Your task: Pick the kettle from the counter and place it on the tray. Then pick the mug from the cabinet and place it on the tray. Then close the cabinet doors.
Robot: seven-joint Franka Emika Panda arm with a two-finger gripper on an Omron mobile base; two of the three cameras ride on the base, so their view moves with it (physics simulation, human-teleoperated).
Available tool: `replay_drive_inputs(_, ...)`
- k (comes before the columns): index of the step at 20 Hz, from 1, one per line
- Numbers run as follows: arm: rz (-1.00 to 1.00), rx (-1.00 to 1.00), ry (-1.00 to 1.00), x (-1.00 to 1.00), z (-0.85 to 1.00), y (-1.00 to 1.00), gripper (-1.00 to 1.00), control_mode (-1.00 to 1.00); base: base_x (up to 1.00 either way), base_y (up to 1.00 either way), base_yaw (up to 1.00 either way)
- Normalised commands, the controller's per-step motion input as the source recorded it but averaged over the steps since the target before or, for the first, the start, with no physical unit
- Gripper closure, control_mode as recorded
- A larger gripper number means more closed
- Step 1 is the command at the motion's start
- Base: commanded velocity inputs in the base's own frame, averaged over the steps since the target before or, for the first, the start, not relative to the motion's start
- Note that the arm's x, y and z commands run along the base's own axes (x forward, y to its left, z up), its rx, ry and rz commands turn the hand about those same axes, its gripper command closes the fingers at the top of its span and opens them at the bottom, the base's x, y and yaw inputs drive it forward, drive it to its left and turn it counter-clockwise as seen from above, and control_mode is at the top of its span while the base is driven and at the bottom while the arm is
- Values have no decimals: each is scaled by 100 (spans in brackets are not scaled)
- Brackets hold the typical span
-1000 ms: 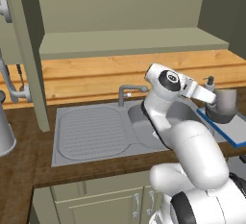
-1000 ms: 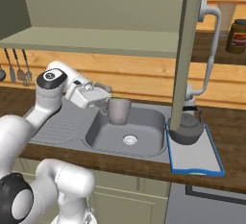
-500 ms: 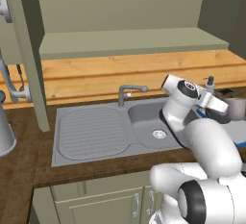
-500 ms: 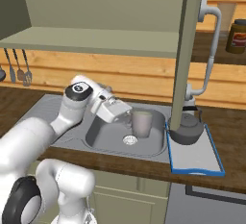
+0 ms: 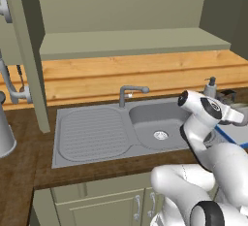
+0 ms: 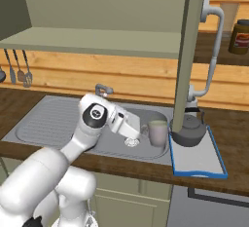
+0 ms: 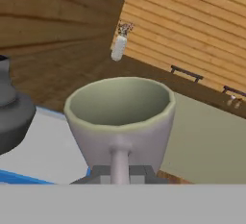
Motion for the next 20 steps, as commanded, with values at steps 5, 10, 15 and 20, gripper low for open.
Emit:
replay_drive_inputs(5,1,2,0,28,-40,-10,100,-100,0,0,0)
replay_drive_inputs(10,0,5,0,32,-38,-28,100,-100,0,0,0)
replay_drive_inputs(15,0,5,0,28,-38,-53,100,-100,0,0,0)
replay_drive_inputs(20,0,7,0,16,-39,-47,100,-100,0,0,0)
